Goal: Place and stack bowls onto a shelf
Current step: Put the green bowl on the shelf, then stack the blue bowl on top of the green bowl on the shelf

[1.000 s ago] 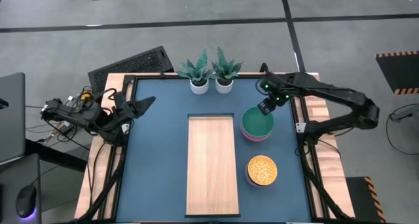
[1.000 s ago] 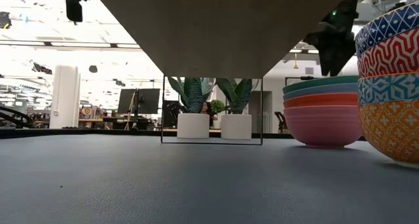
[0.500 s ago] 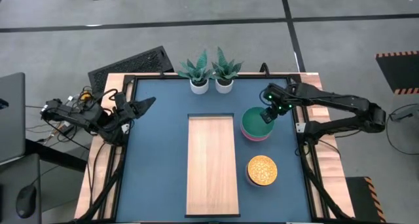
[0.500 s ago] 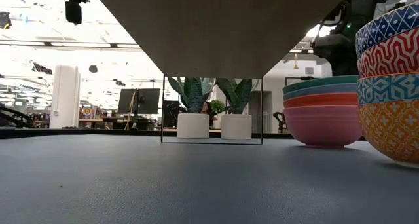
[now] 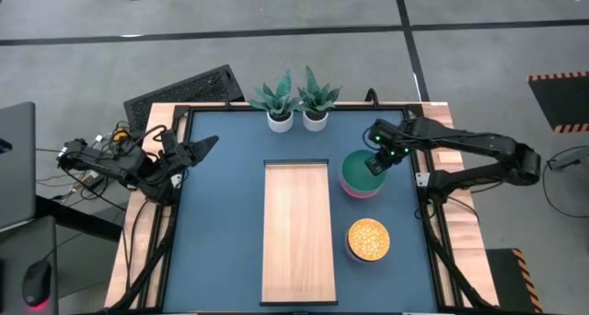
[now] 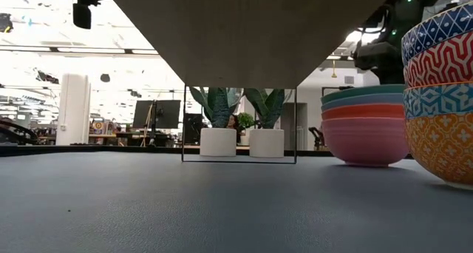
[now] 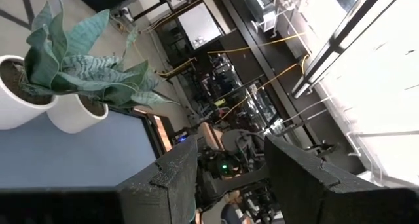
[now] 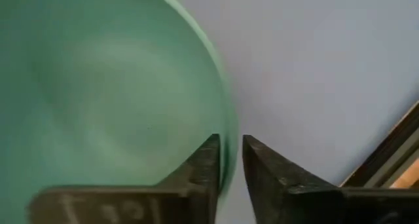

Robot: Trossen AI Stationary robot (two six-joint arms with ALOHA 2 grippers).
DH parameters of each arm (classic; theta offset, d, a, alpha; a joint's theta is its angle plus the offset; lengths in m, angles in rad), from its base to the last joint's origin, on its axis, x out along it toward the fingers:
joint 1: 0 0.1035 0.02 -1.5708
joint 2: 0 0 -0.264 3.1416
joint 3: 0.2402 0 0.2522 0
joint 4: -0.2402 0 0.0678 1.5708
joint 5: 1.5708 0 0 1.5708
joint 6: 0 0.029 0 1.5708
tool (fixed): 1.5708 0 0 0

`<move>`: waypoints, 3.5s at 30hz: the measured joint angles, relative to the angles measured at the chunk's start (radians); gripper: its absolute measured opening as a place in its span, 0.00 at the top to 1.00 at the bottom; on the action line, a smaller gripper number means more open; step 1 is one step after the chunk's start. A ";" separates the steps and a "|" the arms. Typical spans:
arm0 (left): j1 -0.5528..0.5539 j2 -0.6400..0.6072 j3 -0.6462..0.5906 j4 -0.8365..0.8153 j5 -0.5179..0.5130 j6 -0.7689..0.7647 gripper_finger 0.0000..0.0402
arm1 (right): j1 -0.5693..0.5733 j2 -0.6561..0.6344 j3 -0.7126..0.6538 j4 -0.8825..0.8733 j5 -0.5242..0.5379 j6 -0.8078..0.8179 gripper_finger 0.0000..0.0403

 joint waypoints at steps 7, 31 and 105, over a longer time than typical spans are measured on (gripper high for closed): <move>0.000 0.000 0.000 -0.004 0.000 0.000 0.59 | 0.001 -0.019 0.000 0.006 -0.002 0.024 0.93; 0.000 0.000 0.000 -0.009 0.000 0.000 0.59 | 0.121 -0.030 0.399 0.024 -0.019 0.105 0.93; 0.000 0.000 0.000 -0.036 0.034 0.014 0.59 | 0.326 0.692 1.176 -0.276 0.014 -0.138 0.56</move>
